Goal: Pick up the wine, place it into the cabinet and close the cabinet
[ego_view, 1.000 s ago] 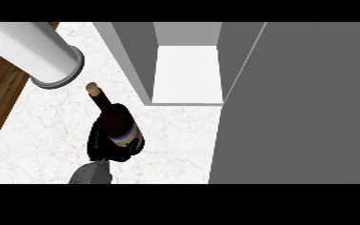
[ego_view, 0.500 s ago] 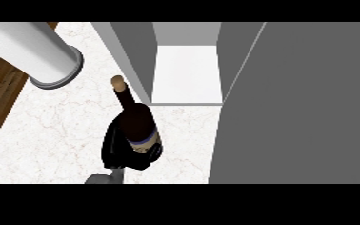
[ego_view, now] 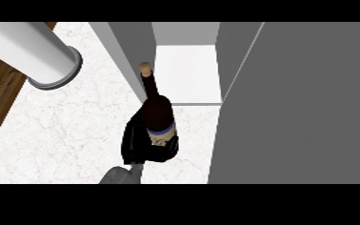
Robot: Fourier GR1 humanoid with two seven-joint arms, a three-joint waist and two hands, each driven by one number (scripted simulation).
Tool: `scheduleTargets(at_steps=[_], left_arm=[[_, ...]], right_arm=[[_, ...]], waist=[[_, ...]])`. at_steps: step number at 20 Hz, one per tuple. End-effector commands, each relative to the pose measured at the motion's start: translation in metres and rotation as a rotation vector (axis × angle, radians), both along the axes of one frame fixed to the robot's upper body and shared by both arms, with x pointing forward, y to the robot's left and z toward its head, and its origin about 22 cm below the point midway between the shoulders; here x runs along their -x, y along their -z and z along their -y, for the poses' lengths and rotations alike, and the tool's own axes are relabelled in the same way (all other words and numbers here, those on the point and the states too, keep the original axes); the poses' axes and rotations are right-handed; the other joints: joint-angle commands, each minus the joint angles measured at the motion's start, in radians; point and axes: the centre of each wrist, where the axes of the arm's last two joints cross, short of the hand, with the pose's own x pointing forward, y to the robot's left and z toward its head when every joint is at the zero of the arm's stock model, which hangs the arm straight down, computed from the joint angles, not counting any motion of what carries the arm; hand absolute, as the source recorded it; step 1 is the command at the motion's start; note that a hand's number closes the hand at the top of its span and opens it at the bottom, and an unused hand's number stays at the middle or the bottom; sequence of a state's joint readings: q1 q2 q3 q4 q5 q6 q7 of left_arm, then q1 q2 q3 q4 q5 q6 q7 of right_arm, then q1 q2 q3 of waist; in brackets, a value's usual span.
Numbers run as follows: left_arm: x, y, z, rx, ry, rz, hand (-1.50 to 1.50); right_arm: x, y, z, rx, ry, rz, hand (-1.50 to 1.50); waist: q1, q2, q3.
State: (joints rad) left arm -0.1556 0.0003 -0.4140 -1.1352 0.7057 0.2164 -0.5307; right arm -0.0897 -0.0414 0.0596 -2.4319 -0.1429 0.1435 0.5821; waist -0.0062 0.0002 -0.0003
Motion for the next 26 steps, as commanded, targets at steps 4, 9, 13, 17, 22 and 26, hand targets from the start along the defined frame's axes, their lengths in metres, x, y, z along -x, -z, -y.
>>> scheduleTargets(at_steps=[4, 9, 13, 17, 22, 26], left_arm=[[-0.017, 0.02, -0.012, -0.001, -0.016, -0.016, 1.5], [-0.032, 0.019, 0.015, -0.036, -0.015, 0.047, 1.5], [-0.046, 0.003, 0.023, -0.024, -0.019, 0.031, 1.5], [-0.067, -0.009, 0.034, -0.048, -0.045, 0.051, 1.5], [-0.087, -0.013, 0.031, -0.045, -0.077, 0.025, 1.5], [-0.087, -0.013, 0.035, -0.022, -0.059, 0.026, 1.5]], right_arm=[[-0.001, 0.005, 0.015, -0.022, -0.017, 0.011, -1.5], [0.001, 0.009, 0.01, -0.026, -0.039, 0.01, -1.5], [0.001, 0.009, 0.0, -0.028, -0.012, 0.011, -1.5], [0.0, 0.002, -0.014, -0.025, -0.043, 0.009, -1.5], [-0.007, 0.006, -0.001, -0.033, -0.046, -0.001, -1.5], [-0.018, 0.014, 0.014, -0.028, -0.027, 0.0, -1.5]], waist=[[0.002, 0.0, 0.0], [-0.006, 0.002, 0.0], [-0.002, 0.001, 0.0], [-0.009, 0.002, -0.001], [-0.014, 0.004, 0.0], [-0.017, 0.005, 0.0]])
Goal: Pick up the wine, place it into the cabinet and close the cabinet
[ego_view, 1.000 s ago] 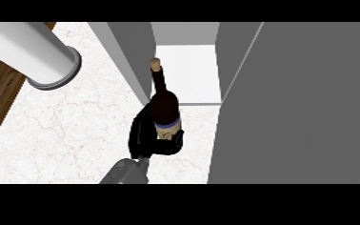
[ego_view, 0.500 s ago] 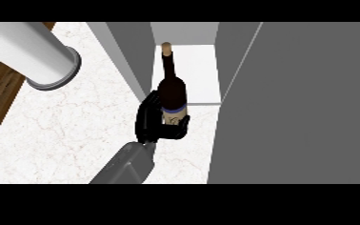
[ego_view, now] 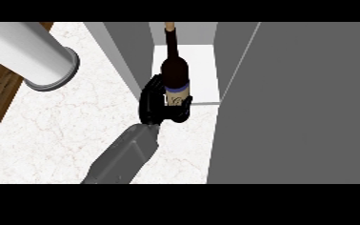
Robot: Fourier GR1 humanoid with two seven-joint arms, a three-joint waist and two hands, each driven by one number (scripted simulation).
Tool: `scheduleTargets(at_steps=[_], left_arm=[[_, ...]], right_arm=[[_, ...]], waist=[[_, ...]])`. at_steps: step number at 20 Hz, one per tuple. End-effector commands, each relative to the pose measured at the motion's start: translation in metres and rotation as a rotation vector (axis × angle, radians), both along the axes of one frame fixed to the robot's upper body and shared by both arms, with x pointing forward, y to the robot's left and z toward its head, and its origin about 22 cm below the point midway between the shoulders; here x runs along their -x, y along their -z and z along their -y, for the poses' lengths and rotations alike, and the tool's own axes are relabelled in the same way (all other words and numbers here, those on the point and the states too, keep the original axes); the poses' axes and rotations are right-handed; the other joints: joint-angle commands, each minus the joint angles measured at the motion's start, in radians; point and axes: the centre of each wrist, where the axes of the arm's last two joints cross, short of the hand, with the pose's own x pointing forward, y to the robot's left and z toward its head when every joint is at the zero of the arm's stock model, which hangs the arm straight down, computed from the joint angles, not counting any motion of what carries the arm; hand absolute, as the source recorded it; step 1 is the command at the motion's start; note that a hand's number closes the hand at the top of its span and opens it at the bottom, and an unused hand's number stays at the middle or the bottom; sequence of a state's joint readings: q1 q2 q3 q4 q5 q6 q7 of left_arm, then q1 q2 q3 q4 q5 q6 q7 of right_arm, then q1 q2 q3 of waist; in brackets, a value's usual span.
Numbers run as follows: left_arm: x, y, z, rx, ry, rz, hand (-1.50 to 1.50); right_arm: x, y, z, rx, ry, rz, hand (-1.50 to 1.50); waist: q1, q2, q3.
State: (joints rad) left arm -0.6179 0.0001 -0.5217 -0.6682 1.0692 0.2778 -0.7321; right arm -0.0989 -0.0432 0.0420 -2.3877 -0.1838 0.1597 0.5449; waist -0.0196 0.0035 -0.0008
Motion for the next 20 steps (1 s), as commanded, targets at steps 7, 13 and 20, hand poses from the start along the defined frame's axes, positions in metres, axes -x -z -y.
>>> scheduleTargets(at_steps=[7, 13, 20], left_arm=[[-0.048, -0.03, -0.004, -0.001, -0.047, 0.018, 1.5], [-0.063, -0.04, -0.005, -0.002, -0.076, 0.017, 1.5], [-0.084, -0.069, 0.003, -0.06, -0.079, -0.031, 1.5]], right_arm=[[-0.006, 0.01, -0.008, -0.007, -0.005, 0.019, -1.5], [-0.007, 0.01, -0.002, -0.009, -0.013, 0.021, -1.5], [0.002, 0.005, -0.005, -0.01, -0.035, 0.028, -1.5]], waist=[[-0.002, 0.002, 0.0], [-0.018, 0.007, 0.0], [-0.031, 0.01, 0.0]])
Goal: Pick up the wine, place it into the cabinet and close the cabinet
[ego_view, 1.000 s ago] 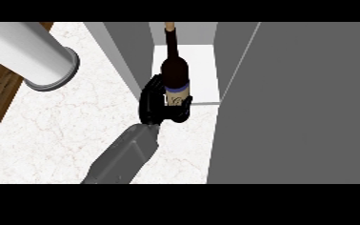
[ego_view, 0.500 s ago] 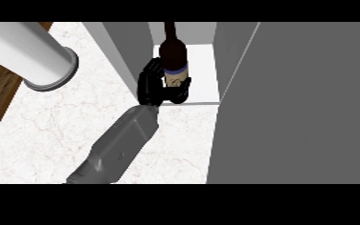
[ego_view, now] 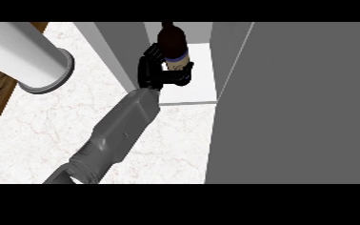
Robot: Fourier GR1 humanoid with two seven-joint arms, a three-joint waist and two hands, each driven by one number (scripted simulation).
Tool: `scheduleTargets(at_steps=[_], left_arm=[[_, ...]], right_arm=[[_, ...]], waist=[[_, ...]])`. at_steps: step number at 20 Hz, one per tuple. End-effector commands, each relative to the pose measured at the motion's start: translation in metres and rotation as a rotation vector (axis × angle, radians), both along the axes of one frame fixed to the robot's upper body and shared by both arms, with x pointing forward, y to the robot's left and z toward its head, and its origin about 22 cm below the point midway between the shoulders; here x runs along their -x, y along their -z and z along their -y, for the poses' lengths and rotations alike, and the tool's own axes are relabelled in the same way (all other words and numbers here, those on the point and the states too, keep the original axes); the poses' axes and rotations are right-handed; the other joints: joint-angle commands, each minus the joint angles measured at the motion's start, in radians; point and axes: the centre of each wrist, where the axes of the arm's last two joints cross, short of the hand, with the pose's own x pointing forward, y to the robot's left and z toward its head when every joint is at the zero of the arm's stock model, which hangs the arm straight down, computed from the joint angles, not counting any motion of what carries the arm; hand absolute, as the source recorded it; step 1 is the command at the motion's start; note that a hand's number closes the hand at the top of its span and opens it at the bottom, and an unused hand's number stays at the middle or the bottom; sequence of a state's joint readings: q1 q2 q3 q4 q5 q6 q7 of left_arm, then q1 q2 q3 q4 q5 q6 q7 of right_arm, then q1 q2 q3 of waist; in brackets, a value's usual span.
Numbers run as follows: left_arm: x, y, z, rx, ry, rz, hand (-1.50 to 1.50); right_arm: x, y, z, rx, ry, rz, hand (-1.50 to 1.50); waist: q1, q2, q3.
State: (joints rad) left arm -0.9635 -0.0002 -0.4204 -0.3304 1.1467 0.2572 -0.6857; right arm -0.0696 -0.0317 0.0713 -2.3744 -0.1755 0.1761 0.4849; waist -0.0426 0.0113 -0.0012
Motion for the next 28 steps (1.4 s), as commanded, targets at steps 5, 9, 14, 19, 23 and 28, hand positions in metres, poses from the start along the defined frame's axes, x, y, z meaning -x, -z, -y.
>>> scheduleTargets(at_steps=[5, 9, 14, 19, 23, 28], left_arm=[[-0.026, -0.039, 0.008, -0.02, 0.018, -0.077, 1.5], [-0.016, -0.024, 0.008, -0.013, -0.046, -0.053, 1.5], [-0.008, -0.007, -0.001, 0.006, -0.041, -0.044, 1.5], [-0.002, -0.007, 0.008, 0.007, -0.042, -0.091, 1.5], [0.008, 0.014, 0.0, -0.028, -0.01, -0.065, 1.5], [0.013, 0.003, 0.017, 0.007, -0.012, -0.098, 1.5]], right_arm=[[-0.017, 0.019, 0.005, -0.016, 0.011, -0.003, -1.5], [-0.018, 0.009, -0.006, 0.001, -0.05, 0.006, -1.5], [-0.017, 0.009, -0.001, -0.003, -0.043, 0.019, -1.5], [-0.016, 0.002, -0.015, 0.001, -0.078, 0.032, -1.5], [-0.016, 0.004, -0.01, 0.008, -0.08, 0.02, -1.5], [-0.023, 0.007, -0.005, -0.011, -0.081, 0.021, -1.5]], waist=[[-0.014, 0.009, 0.001], [-0.049, 0.013, 0.0], [-0.056, 0.016, 0.0], [-0.077, 0.015, -0.001], [-0.08, 0.019, -0.001], [-0.082, 0.015, 0.0]])
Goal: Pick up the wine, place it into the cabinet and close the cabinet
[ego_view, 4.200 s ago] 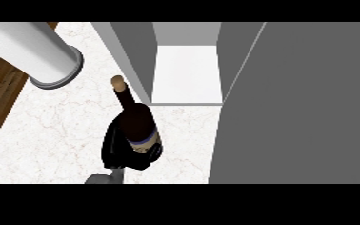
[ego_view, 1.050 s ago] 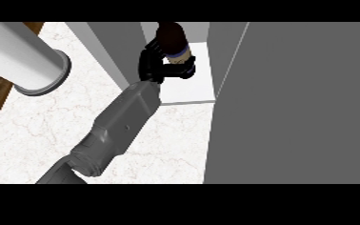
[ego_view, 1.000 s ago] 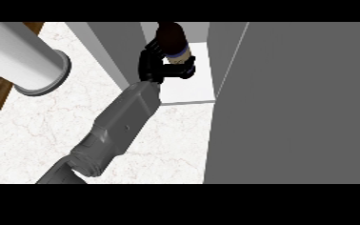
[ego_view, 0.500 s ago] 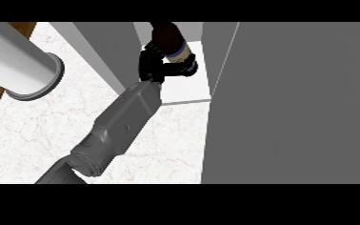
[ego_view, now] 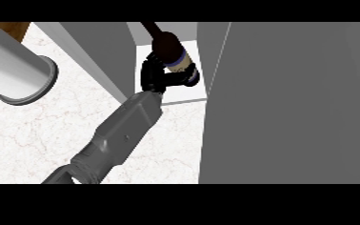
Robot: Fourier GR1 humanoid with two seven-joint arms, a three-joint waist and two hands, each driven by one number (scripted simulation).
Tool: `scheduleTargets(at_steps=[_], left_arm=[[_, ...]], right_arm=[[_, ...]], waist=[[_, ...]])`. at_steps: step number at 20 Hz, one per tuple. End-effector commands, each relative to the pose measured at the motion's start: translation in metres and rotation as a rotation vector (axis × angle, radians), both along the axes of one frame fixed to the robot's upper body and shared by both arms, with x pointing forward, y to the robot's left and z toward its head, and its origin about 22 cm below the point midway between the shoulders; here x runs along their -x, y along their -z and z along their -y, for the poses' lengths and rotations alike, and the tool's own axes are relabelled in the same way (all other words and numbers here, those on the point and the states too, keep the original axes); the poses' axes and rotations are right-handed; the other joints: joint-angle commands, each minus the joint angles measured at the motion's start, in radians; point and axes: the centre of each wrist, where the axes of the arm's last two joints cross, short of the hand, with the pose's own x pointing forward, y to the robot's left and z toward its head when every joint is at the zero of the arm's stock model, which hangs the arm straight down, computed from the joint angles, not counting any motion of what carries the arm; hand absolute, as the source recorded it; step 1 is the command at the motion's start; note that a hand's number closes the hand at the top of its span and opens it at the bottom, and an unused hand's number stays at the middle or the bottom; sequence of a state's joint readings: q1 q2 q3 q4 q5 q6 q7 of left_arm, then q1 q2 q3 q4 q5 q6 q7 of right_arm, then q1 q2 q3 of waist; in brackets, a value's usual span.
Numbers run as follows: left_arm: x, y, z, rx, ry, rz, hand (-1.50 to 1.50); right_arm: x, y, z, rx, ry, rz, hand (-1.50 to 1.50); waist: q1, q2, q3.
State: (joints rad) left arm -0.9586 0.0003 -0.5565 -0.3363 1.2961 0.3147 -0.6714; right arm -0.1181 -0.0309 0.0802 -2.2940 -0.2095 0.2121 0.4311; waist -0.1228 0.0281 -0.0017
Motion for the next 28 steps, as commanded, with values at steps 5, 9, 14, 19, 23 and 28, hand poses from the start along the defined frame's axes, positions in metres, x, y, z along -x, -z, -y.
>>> scheduleTargets(at_steps=[5, 9, 14, 19, 23, 28], left_arm=[[0.0, -0.017, 0.017, 0.055, -0.069, 0.017, 1.5], [0.002, -0.011, 0.014, 0.088, -0.086, -0.016, -1.5], [-0.003, -0.021, 0.02, 0.081, -0.109, 0.018, -1.5], [-0.009, -0.024, 0.018, 0.024, -0.124, 0.001, -1.5], [-0.011, -0.025, 0.019, -0.116, -0.099, 0.037, -1.5], [-0.004, -0.018, 0.022, -0.162, -0.057, 0.08, -1.5]], right_arm=[[-0.003, -0.002, -0.008, -0.01, -0.03, 0.0, -1.5], [-0.006, -0.001, 0.006, 0.014, 0.002, 0.004, -1.5], [-0.001, -0.004, 0.001, 0.001, -0.004, 0.007, -1.5], [-0.005, -0.005, -0.007, -0.019, -0.009, 0.024, -1.5], [-0.006, 0.0, -0.008, -0.003, 0.0, -0.01, -1.5], [-0.004, -0.001, 0.001, -0.01, -0.001, 0.002, -1.5]], waist=[[-0.024, 0.006, -0.001], [-0.01, 0.005, 0.0], [-0.017, 0.004, 0.0], [-0.009, 0.008, 0.0], [-0.009, 0.007, 0.001], [0.0, 0.002, 0.001]])
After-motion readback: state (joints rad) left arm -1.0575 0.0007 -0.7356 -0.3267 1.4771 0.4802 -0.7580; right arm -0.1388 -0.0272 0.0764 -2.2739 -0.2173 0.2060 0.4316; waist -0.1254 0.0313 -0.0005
